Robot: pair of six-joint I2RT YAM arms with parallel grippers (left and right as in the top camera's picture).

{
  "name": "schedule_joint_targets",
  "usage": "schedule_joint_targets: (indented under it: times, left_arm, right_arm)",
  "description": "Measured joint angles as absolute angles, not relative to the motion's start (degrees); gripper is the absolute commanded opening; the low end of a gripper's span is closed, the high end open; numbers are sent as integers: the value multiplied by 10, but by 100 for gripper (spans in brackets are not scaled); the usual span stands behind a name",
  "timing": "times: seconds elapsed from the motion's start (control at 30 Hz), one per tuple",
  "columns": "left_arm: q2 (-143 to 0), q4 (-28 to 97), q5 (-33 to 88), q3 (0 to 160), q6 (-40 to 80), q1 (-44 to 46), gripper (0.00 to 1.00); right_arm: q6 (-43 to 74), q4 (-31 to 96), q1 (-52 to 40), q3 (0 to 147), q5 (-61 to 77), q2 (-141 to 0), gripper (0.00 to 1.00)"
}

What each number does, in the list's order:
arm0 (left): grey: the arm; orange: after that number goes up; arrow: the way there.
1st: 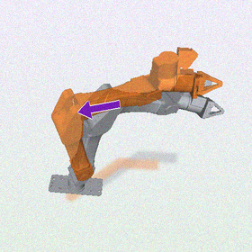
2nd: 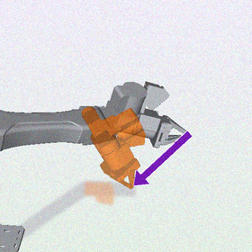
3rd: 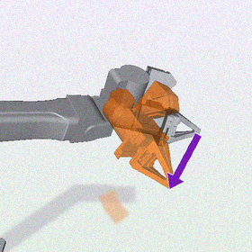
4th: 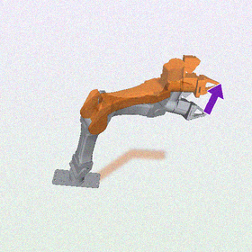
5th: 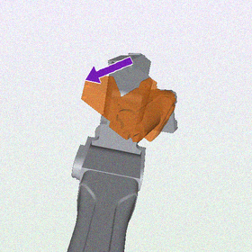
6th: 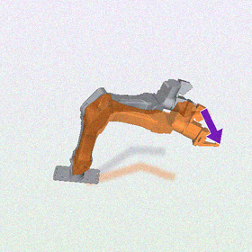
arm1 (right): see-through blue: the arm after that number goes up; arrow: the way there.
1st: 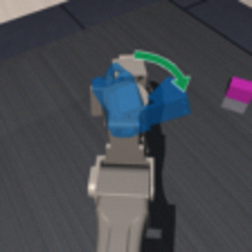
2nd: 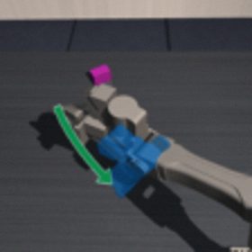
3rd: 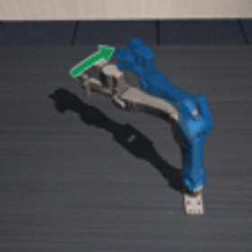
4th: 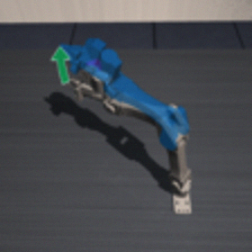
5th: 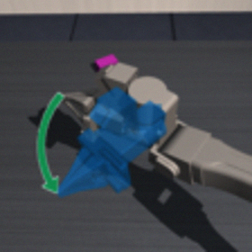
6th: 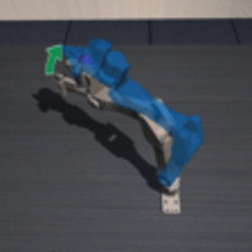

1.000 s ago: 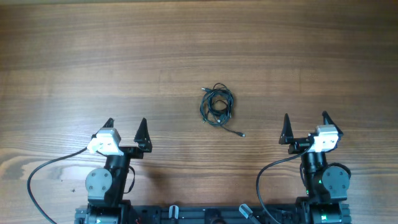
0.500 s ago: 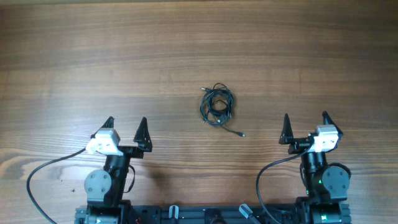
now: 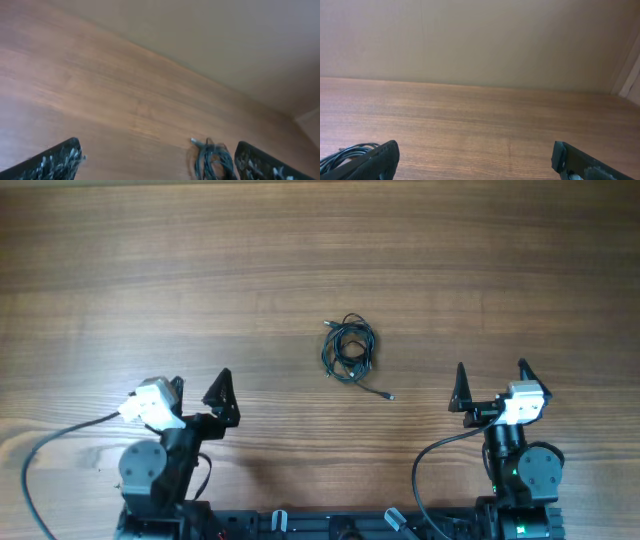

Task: Untangle cables

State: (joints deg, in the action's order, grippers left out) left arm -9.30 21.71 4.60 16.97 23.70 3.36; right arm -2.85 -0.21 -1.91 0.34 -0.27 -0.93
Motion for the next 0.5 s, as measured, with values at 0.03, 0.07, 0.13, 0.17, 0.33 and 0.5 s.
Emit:
schedule_joint_targets:
  times: [0.03, 0.07, 0.13, 0.17, 0.33, 0.5]
  left_arm:
    - [-109, 246, 46, 193, 239, 34, 100]
    - [-128, 286, 46, 223, 241, 34, 100]
    - [-162, 351, 48, 276, 244, 34, 100]
    - [-176, 365, 49, 295, 244, 34, 100]
    - [-235, 417, 63, 363, 246, 34, 100]
    - [-273, 453, 95, 376, 246, 34, 100]
  right_arm:
    - [-29, -2, -19, 3, -3, -9, 100]
    - [-29, -2, -19, 3, -3, -10, 100]
    - [-29, -2, -19, 3, -3, -9, 100]
    - [-29, -2, -19, 3, -3, -9, 100]
    - [-29, -2, -19, 3, -3, -9, 100]
    - [-29, -2, -19, 3, -3, -9, 100]
